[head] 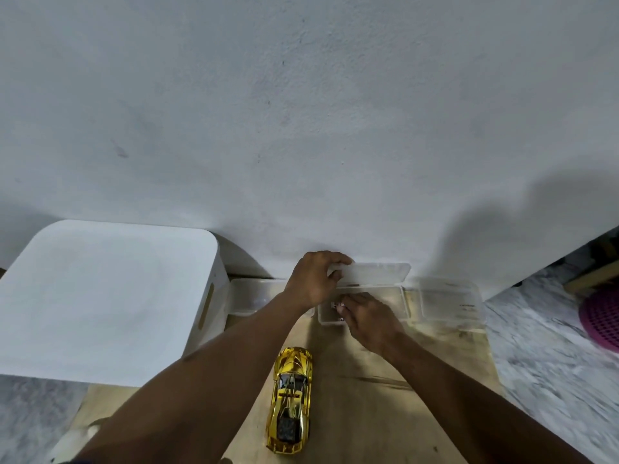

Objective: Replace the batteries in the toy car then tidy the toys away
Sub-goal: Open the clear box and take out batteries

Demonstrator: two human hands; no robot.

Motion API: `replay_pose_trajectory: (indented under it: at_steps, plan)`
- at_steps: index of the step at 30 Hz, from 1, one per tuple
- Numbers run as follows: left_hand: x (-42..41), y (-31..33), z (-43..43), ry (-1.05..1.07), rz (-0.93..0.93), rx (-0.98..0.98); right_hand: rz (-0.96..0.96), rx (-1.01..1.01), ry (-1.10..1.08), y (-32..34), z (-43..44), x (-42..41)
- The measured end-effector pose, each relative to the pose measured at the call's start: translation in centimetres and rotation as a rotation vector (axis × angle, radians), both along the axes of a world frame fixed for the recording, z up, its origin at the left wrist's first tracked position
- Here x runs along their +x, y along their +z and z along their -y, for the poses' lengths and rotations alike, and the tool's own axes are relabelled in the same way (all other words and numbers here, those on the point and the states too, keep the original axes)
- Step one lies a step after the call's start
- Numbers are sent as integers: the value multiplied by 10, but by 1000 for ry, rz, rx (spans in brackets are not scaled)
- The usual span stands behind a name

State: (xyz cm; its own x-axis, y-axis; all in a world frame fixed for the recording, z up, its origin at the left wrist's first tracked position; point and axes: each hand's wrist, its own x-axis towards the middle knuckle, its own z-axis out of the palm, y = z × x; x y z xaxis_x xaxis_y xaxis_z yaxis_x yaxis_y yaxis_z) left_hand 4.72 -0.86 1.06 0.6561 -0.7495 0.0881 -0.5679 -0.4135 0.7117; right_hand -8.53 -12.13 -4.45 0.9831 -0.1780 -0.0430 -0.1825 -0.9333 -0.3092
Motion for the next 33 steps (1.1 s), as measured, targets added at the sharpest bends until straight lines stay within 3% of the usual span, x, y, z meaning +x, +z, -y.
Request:
replay_pose_trajectory:
  at_steps: [9,24,29,33]
  plan:
    - [1,0,0,-3,-16,-13,-197,-132,117,-5,-21,8]
    - [3,2,-2,-14,-44,-46,-82,25,-1,-6,-20,21]
    - [3,2,-7,-2,-50,-66,213,112,-74,-9,-17,29]
    - [2,5,-10,-7,-33,-53,491,70,77,7,-14,13]
